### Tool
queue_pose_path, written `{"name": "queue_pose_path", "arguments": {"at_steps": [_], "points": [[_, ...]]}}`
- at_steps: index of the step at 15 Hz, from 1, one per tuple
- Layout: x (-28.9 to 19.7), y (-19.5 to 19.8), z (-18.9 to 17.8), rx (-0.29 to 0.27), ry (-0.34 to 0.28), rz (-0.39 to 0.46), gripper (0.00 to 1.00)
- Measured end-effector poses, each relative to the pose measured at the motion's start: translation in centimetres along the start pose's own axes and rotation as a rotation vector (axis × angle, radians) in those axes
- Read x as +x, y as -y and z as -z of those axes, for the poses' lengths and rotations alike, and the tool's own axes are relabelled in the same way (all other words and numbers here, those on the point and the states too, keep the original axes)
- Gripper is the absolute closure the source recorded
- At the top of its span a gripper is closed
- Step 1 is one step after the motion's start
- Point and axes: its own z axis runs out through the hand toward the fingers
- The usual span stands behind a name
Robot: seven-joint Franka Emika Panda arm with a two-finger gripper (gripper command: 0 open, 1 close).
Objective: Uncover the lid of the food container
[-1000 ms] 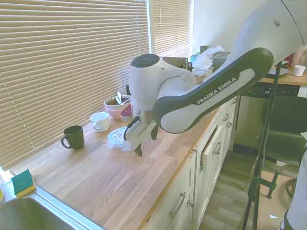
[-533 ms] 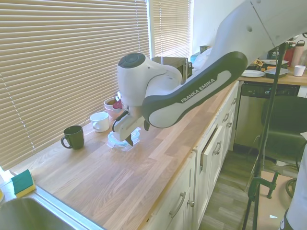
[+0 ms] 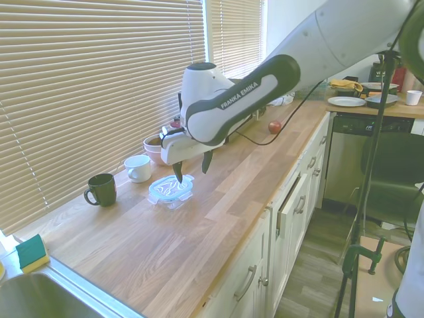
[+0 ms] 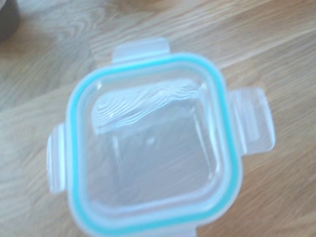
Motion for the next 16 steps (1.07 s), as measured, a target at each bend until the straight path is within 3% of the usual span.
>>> {"name": "queue_pose_path", "arguments": {"at_steps": [3,7,16], "points": [[6.0,-1.1,-1.3,0.084,0.104,-0.077,0.0],[10.0,-2.8,-4.0,0.203,0.261,-0.147,0.0],[12.9,-8.4,-10.8,0.41,0.529,-0.22,0.0]]}}
